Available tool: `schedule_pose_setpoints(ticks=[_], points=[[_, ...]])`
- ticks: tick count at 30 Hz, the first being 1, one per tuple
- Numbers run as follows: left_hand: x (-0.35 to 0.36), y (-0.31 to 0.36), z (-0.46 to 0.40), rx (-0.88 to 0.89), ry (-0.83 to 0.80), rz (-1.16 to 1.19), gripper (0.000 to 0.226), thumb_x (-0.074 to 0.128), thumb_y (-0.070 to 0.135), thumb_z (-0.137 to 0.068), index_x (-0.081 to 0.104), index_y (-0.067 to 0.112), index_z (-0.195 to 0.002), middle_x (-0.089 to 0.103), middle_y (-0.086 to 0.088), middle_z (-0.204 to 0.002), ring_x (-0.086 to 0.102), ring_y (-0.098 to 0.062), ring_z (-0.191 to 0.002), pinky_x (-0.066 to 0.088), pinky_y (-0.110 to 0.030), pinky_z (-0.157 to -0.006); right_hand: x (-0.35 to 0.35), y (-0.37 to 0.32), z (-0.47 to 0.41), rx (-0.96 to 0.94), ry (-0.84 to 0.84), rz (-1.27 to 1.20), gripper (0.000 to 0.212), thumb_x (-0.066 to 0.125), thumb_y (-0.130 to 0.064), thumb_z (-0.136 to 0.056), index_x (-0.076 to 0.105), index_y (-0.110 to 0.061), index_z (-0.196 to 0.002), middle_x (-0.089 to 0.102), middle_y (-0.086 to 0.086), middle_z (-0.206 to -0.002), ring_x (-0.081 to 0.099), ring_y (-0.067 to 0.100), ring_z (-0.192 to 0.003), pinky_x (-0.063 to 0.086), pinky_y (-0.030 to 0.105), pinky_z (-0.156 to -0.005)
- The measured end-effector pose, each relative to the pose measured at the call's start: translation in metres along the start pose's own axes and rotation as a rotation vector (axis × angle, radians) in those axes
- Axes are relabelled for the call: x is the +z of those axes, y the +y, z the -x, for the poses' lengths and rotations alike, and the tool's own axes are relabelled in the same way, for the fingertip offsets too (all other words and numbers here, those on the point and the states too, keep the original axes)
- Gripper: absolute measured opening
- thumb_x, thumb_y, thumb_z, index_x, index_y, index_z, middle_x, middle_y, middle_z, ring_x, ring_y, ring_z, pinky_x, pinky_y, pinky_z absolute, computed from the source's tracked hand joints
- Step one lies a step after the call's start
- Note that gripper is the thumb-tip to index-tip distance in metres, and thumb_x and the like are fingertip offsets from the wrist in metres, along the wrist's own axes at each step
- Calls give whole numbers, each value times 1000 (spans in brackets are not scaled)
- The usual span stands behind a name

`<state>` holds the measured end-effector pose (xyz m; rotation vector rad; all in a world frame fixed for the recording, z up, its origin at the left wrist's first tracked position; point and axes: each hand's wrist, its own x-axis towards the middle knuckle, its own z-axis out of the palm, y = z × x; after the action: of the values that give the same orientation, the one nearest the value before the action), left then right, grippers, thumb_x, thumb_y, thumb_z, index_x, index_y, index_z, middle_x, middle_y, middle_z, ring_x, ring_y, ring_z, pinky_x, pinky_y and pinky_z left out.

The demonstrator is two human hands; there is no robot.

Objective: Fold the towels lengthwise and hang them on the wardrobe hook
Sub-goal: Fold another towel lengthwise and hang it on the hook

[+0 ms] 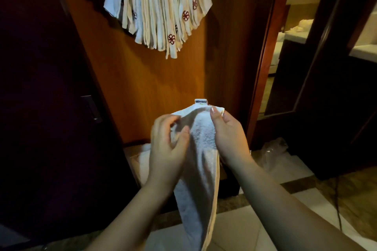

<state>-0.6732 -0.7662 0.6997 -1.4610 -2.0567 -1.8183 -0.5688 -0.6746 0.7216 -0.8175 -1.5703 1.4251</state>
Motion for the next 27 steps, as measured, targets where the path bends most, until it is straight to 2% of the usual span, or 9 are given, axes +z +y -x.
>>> schedule_pose_setpoints(ticks=[3,5,8,12,14,18,20,22,27], points=[[-12,-23,-16,69,-87,-255,43,53,51,-85,57,24,-119,51,14,-118,37,-3,-113,35,-28,-95,-7,-3,-6,-39,-17,38,34,46,-43,-103,71,-22,-91,72,10,-88,67,22,-75,51,37,-70],[-19,-29,-24,75,-241,-343,35,53,56,-83,62,28,-102,50,24,-101,34,0,-105,30,-33,-91,-13,-4,-10,-66,-37,49,33,47,-41,-103,71,-22,-93,73,8,-88,69,22,-77,52,31,-70],[-36,-42,-36,191,-367,-500,53,42,65,-80,68,19,-81,48,17,-83,35,-2,-92,19,-29,-80,-27,-7,-15,-88,-44,40,29,47,-36,-104,72,-23,-97,75,-5,-84,70,5,-74,52,15,-61],[-64,-45,-55,351,-397,-689,36,54,54,-86,70,23,-77,48,21,-74,50,-14,-88,19,-32,-79,-50,-8,-23,-146,-46,128,26,45,-40,-104,69,-32,-99,72,-21,-81,67,-6,-73,46,7,-57],[-74,-39,-67,423,-411,-790,32,53,50,-88,70,24,-79,58,16,-74,56,-22,-82,23,-35,-78,-60,-7,-25,-176,-91,224,25,46,-42,-103,69,-35,-95,71,-23,-84,67,-5,-76,47,9,-61],[-83,-6,-79,428,-413,-815,22,56,41,-93,67,21,-95,57,10,-84,55,-23,-88,31,-42,-90,-79,-7,-33,-203,-131,211,22,50,-51,-96,71,-44,-94,74,-10,-90,70,10,-84,56,35,-78],[-78,15,-78,295,-410,-803,31,58,37,-96,55,23,-123,55,6,-98,53,-22,-102,30,-42,-103,-84,-11,-36,-226,-173,204,23,48,-53,-92,70,-45,-94,73,-14,-88,69,5,-83,56,28,-76],[-72,24,-81,167,-439,-845,42,57,37,-97,44,27,-136,55,4,-110,49,-21,-113,30,-39,-103,-87,-15,-36,-222,-201,189,26,47,-50,-90,69,-37,-97,72,-19,-84,68,0,-81,54,19,-73],[-66,37,-88,214,-450,-1116,14,60,44,-92,59,32,-100,35,6,-103,28,-15,-101,32,-31,-82,-90,-15,-37,-225,-177,160,26,47,-56,-90,70,-45,-96,72,-16,-91,68,3,-89,53,31,-84]])
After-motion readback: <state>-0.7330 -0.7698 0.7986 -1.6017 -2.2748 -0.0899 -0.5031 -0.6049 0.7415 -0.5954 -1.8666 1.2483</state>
